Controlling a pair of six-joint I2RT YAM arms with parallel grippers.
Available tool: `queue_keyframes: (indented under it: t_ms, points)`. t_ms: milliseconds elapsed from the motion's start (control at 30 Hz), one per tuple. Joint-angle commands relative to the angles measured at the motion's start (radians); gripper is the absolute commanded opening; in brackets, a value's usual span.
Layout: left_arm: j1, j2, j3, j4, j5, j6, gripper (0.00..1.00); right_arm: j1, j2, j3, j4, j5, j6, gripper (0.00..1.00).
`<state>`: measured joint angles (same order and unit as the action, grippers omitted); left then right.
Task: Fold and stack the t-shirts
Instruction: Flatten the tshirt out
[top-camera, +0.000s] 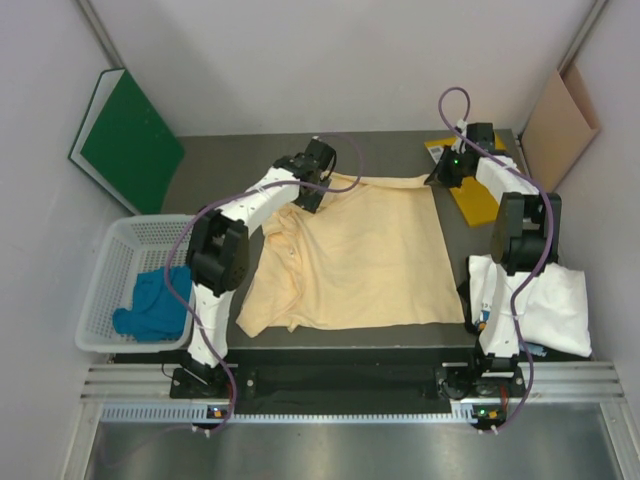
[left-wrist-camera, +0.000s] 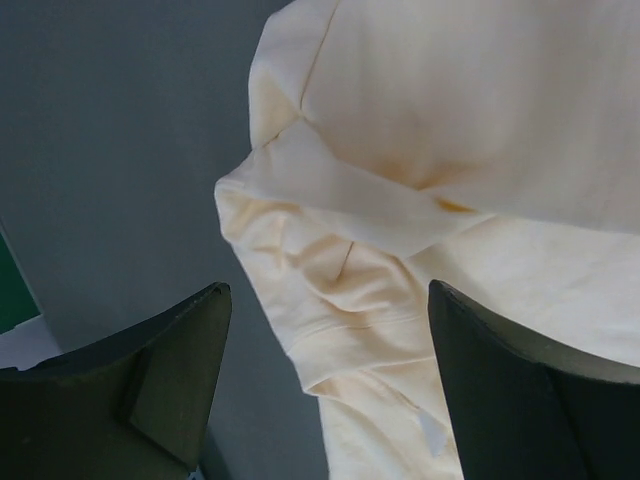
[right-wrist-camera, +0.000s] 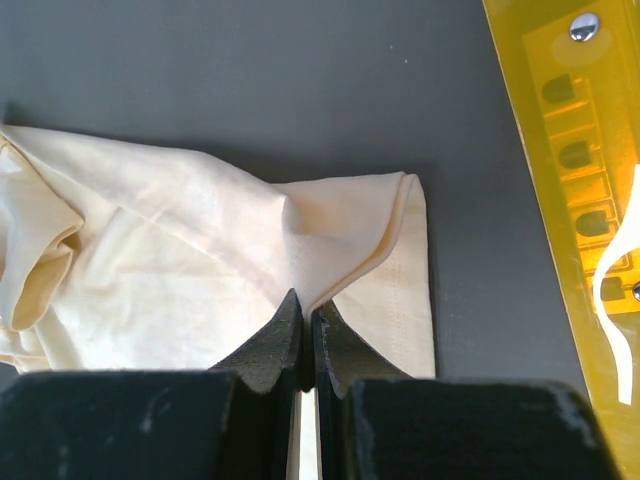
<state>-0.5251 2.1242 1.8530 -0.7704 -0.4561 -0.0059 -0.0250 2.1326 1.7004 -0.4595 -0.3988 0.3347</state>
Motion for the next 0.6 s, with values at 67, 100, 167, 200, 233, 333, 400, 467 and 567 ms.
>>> queue_keyframes:
  t_ms: [67,100,167,200,233,333,400,467,567]
  points:
    - [-0.029,-0.081,-0.044,0.046,-0.099,0.112,0.86,-0.003,-0.036,-0.007,0.031,-0.018,-0.003,0.00]
    - [-0.035,-0.070,-0.040,0.048,-0.083,0.118,0.86,-0.001,-0.037,-0.010,0.033,-0.018,-0.003,0.00]
    - [-0.052,-0.058,-0.028,0.049,-0.064,0.130,0.86,-0.003,-0.037,-0.015,0.033,-0.018,-0.003,0.00]
    - [-0.056,-0.040,-0.014,0.051,-0.052,0.132,0.86,-0.001,-0.039,-0.018,0.035,-0.018,-0.002,0.00]
    - [-0.064,-0.030,-0.006,0.049,-0.049,0.133,0.86,-0.003,-0.040,-0.018,0.035,-0.018,-0.002,0.00]
    - [-0.082,0.009,0.026,0.054,-0.033,0.144,0.85,-0.001,-0.048,-0.027,0.036,-0.015,-0.002,0.00]
    - [-0.090,0.045,0.061,0.051,-0.018,0.146,0.86,-0.003,-0.053,-0.033,0.039,-0.011,-0.002,0.00]
    - [-0.090,0.071,0.084,0.042,-0.007,0.142,0.86,-0.003,-0.053,-0.038,0.036,-0.009,-0.005,0.00]
    - [-0.092,0.129,0.130,0.039,-0.006,0.141,0.84,-0.003,-0.054,-0.039,0.036,-0.008,-0.005,0.00]
